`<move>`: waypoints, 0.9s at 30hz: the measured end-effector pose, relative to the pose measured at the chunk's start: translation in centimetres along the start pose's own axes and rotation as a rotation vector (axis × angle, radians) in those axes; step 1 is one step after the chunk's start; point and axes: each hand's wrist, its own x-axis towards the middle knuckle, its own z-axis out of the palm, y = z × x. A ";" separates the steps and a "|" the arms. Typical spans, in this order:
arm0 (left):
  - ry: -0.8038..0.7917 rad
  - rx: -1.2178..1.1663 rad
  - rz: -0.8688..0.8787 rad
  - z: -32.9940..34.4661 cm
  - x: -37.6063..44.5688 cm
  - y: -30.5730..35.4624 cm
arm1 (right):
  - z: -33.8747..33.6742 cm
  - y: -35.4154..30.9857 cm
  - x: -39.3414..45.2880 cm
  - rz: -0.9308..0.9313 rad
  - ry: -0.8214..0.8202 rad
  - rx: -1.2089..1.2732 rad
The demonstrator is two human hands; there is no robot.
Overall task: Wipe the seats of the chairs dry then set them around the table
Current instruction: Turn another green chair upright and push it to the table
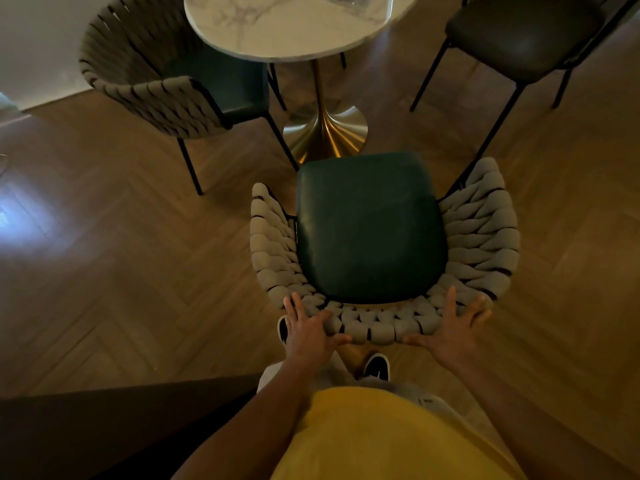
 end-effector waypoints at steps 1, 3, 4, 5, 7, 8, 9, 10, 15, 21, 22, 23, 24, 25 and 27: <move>0.003 -0.005 0.000 -0.1 0.1 0.0 | -0.2 -0.3 0.1 0.000 -0.012 -0.004; 0.013 -0.016 0.003 -0.3 0.6 0.0 | -0.7 -0.8 0.6 -0.005 -0.028 -0.008; 0.018 -0.023 0.009 -0.6 1.0 -0.1 | -0.9 -1.1 0.8 -0.011 -0.032 -0.001; 0.020 -0.032 0.015 -0.9 1.4 -0.1 | -1.2 -1.4 1.2 -0.021 -0.035 0.004; 0.017 -0.053 0.014 -1.6 2.5 0.1 | -1.9 -2.3 2.0 -0.033 -0.035 0.005; 0.018 -0.067 0.010 -2.0 3.0 0.1 | -2.2 -2.8 2.4 -0.037 -0.033 0.004; 0.022 -0.082 0.006 -2.4 3.5 0.2 | -2.6 -3.4 2.9 -0.040 -0.031 0.004; 0.027 -0.095 0.003 -2.8 4.1 0.2 | -2.8 -4.0 3.3 -0.041 -0.030 0.008; 0.044 -0.102 -0.009 -5.0 6.7 -0.4 | -3.6 -6.9 5.3 -0.044 -0.036 0.005; 0.045 -0.119 -0.006 -7.6 10.0 -1.4 | -4.0 -10.0 7.6 -0.063 -0.028 0.028; 0.053 -0.114 -0.006 -8.0 10.7 -1.6 | -4.1 -10.6 8.1 -0.057 -0.026 0.030; 0.062 -0.111 -0.004 -8.3 11.3 -1.8 | -4.3 -11.2 8.6 -0.053 -0.024 0.034; 0.069 -0.113 -0.001 -8.6 11.9 -1.9 | -4.5 -11.8 9.2 -0.053 -0.022 0.040; 0.075 -0.117 0.003 -9.0 12.5 -2.0 | -4.7 -12.3 9.6 -0.054 -0.020 0.048; 0.084 -0.117 0.006 -9.8 13.6 -2.0 | -5.1 -13.5 10.6 -0.054 -0.012 0.068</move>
